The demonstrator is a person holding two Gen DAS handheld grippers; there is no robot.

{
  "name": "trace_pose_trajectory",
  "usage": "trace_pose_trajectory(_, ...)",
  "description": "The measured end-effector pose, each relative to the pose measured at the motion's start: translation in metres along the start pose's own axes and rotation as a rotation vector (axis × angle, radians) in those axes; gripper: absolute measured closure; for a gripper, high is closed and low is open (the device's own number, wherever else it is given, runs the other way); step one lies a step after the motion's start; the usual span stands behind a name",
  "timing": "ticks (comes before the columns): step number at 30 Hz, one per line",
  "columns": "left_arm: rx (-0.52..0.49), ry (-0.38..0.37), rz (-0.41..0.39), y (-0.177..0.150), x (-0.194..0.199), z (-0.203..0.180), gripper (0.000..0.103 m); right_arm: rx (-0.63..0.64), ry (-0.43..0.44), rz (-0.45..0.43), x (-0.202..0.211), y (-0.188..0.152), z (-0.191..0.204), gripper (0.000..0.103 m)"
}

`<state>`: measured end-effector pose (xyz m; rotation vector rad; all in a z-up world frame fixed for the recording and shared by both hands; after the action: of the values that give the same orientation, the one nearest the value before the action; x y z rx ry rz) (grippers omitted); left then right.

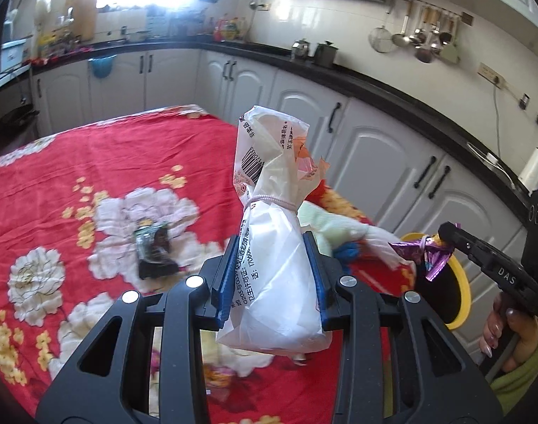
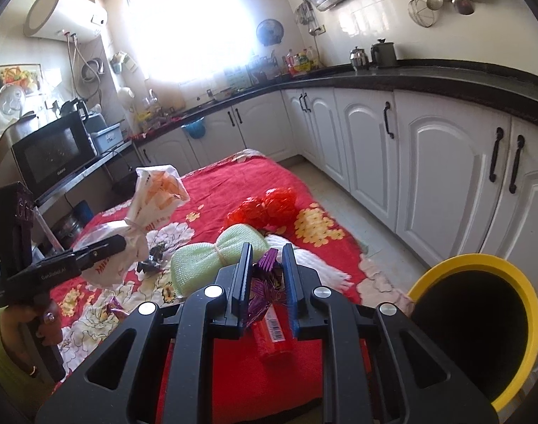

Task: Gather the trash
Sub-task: 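Carry the white bag with the left tool over the yellow bin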

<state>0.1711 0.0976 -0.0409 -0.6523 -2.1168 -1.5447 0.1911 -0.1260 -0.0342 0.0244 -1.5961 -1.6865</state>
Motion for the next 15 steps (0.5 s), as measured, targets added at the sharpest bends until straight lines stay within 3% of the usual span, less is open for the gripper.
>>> trace_pose_trajectory(15, -0.076, -0.108, 0.017, -0.006, -0.015, -0.077, 0.075, -0.055, -0.097, -0.063, 0.047, 0.004, -0.055, 0.086)
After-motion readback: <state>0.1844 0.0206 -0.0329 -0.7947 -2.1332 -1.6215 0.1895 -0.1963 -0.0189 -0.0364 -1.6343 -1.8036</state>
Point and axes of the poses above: each gripper's, at about its wrist camera, not at the fingertips, and x roughly against the way its jaws point, z to its left, y to its top, the point moved 9 cm from there along -x, roughly the way its jaws point, and after that the axes turned 6 degrees about x, right-handed, at the moved point
